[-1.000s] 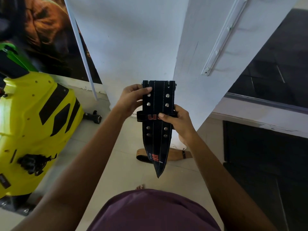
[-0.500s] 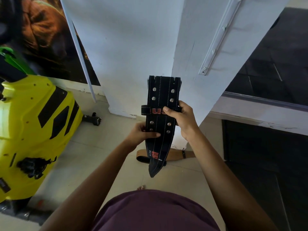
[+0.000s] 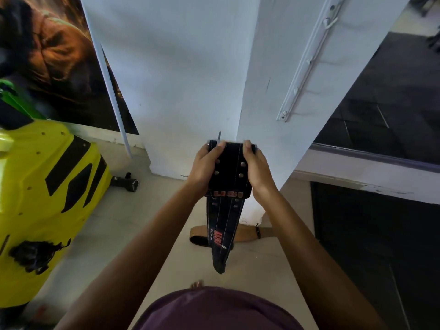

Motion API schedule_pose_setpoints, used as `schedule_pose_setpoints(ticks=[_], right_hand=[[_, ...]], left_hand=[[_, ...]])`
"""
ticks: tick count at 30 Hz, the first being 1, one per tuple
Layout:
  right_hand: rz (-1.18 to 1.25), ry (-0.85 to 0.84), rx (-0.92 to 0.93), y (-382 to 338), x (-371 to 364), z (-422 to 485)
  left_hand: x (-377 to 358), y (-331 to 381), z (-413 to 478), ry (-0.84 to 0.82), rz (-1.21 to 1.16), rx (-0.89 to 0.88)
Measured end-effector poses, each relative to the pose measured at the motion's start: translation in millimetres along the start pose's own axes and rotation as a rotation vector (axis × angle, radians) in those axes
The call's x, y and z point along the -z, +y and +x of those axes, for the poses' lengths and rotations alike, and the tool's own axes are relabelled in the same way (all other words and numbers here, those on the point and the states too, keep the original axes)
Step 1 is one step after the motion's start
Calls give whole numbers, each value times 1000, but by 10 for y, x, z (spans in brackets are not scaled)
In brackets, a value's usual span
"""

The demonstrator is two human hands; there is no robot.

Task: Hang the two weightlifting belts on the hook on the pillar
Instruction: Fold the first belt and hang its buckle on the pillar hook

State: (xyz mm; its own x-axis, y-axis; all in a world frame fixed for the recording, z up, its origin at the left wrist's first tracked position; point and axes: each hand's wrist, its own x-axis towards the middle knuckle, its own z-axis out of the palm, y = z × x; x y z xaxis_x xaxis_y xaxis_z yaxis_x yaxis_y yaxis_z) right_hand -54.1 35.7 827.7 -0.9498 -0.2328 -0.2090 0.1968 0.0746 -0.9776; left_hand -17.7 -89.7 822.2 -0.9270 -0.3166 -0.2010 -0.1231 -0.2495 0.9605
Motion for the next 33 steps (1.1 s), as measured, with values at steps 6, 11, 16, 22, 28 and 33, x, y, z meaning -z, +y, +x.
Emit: schedule_pose_setpoints(ticks=[6, 11, 16, 22, 28, 33], right_hand=[[156, 127, 29, -396, 44, 146], [186, 174, 215, -1236, 295, 389], [147, 218, 480, -2366, 613, 546], [122, 300, 760, -3824, 963, 614], [50, 394, 952, -4981, 1212, 573], [-11, 468, 1017, -5576, 1303, 590]], left_hand=[[-294, 346, 179, 88, 1, -47], [-709, 1122, 440, -3, 14, -258], [-1263, 2223, 661, -47, 58, -506], [-1943, 3540, 744, -15, 93, -770], [-2454, 4605, 689, 44, 85, -945], [-2711, 5146, 645, 93, 117, -936]])
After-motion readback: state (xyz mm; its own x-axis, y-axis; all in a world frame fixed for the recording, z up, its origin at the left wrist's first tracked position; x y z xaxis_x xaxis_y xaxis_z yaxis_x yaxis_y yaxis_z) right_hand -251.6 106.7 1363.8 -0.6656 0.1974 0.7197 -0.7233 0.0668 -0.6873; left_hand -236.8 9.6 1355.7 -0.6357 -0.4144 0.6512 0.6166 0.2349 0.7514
